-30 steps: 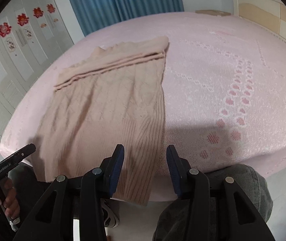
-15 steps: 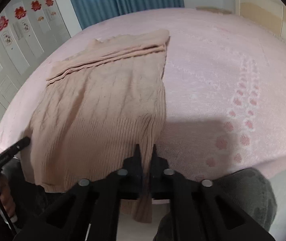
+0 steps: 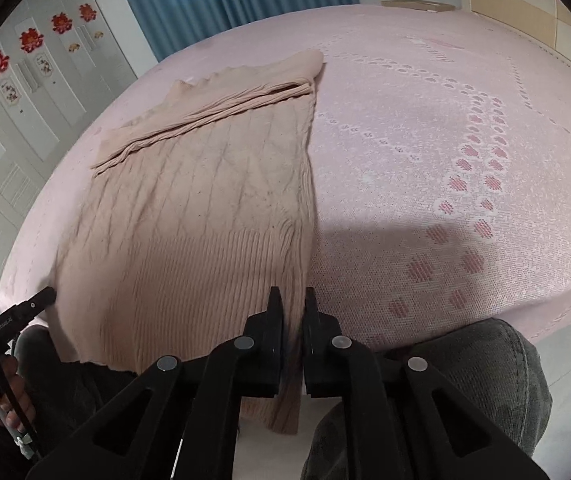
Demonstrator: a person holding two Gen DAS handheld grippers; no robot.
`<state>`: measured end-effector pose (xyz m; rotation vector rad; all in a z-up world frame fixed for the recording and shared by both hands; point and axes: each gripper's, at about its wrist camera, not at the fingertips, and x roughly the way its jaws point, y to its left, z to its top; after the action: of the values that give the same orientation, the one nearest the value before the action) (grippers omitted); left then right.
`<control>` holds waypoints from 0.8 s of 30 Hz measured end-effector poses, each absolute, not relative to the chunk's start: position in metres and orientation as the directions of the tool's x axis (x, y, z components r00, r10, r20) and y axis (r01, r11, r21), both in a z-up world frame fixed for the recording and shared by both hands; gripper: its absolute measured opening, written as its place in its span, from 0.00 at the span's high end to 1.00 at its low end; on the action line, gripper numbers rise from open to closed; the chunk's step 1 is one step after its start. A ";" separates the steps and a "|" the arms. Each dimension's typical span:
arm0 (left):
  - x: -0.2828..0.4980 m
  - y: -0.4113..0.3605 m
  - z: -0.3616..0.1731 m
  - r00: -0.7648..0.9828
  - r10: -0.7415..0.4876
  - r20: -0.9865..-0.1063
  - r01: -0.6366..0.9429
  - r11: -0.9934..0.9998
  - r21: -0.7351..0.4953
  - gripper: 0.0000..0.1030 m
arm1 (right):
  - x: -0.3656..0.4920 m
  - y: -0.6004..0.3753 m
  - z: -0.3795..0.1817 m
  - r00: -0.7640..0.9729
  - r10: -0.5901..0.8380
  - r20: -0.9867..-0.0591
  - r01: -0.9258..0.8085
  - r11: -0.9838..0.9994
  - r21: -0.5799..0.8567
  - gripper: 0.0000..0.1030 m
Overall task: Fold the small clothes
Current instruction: 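Grasp the sweater hem with the right tool while the left tool grasps the hem beside it, then hold the hem with the left tool while the right tool regrasps the hem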
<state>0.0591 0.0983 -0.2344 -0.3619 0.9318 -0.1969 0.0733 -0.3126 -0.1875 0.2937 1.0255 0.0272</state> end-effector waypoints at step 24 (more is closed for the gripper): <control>0.098 0.087 -0.237 0.586 -0.414 -0.696 0.016 0.865 -0.501 0.75 | 0.072 -0.303 -0.189 0.523 0.179 -0.833 0.072 0.965 0.253 0.68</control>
<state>0.0975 0.0869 -0.2365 -0.4770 0.9177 -0.2619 0.0717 -0.3026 -0.1886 0.2701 1.0214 0.0652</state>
